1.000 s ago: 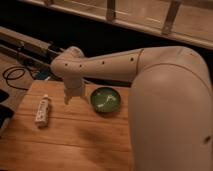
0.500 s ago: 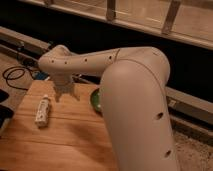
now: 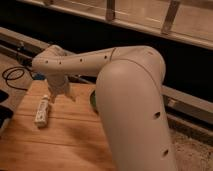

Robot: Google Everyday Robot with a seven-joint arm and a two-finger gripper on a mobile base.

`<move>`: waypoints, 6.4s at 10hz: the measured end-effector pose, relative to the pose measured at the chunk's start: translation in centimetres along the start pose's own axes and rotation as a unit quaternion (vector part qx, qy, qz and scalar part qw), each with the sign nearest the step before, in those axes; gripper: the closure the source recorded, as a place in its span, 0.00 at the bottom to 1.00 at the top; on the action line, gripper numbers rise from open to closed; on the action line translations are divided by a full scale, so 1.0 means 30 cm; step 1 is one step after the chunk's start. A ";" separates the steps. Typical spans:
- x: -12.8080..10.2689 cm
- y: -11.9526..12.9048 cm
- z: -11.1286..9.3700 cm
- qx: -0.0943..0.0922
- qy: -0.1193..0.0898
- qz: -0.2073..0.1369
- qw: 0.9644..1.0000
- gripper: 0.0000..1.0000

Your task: Place the bottle in the ceramic bowl

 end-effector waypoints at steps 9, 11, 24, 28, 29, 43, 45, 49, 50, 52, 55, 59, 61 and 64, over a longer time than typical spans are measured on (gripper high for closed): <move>0.081 0.441 0.027 0.010 0.017 -0.163 0.986 0.35; 0.092 0.515 0.042 0.002 0.004 -0.186 0.983 0.35; 0.029 0.522 0.168 -0.048 -0.025 -0.195 0.979 0.35; -0.006 0.431 0.257 -0.018 -0.004 -0.170 0.985 0.35; -0.011 0.378 0.286 0.000 0.003 -0.157 0.988 0.35; 0.015 0.547 0.507 0.016 0.057 -0.201 0.978 0.35; -0.023 0.501 0.585 0.025 0.069 -0.180 0.981 0.35; -0.035 0.468 0.619 0.023 0.070 -0.157 0.985 0.66; -0.036 0.464 0.612 0.024 0.070 -0.156 0.985 0.76; -0.040 0.462 0.607 0.025 0.069 -0.156 0.985 0.95; -0.032 0.456 0.590 0.022 0.063 -0.154 0.986 1.00; -0.020 0.313 0.338 -0.006 -0.009 -0.124 0.992 1.00; 0.005 0.216 0.186 -0.018 -0.040 -0.109 0.993 1.00; 0.063 -0.005 -0.015 -0.025 -0.079 -0.079 0.993 1.00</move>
